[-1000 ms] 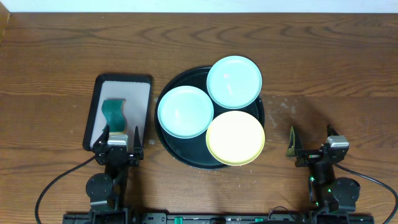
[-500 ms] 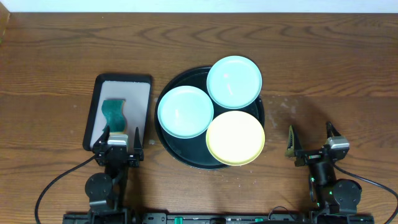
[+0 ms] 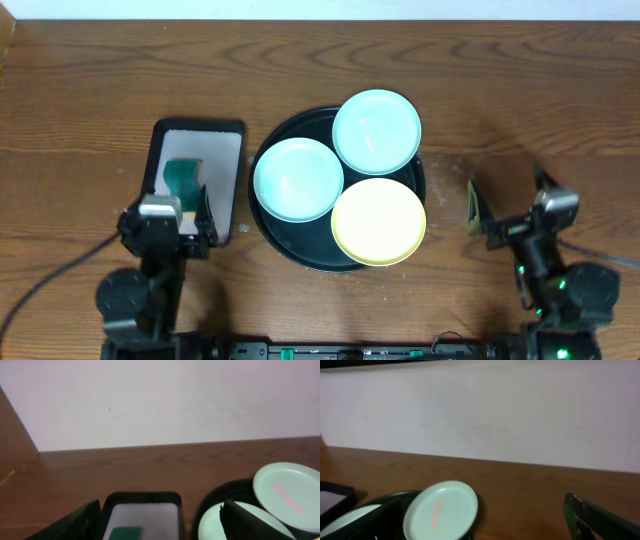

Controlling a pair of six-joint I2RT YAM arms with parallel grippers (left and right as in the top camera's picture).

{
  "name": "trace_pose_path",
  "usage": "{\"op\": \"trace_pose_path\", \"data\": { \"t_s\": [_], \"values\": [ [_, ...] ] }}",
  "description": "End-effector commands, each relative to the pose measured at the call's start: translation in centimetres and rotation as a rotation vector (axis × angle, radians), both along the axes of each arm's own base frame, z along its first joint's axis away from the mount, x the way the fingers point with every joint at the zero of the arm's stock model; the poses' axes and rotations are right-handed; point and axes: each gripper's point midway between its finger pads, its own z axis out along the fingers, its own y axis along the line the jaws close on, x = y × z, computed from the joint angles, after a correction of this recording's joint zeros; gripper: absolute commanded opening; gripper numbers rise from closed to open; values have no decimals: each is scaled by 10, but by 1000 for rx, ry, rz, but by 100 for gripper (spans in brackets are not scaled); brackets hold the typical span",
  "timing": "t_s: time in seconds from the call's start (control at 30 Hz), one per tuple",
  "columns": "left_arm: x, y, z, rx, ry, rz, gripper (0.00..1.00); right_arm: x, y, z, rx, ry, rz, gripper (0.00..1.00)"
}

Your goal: Clean dirty plates on tray and stack at the side

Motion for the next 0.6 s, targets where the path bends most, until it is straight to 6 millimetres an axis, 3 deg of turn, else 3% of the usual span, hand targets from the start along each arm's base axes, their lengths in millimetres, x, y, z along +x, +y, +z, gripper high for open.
{"op": "trace_pose_path", "data": {
  "t_s": [0.0, 0.13, 0.3, 0.57],
  "values": [
    [7, -11, 31, -26, 46, -67, 76, 14, 15, 23, -17, 45, 91, 99],
    [19, -11, 44, -47, 197, -72, 76, 40, 22, 37, -1, 168, 146, 99],
    [37, -10, 51, -77, 431, -69, 76, 67, 29, 42, 33, 367, 197, 99],
    [50, -9, 25, -134, 868, -60, 76, 103, 28, 13, 79, 701, 195, 99]
  ]
}}
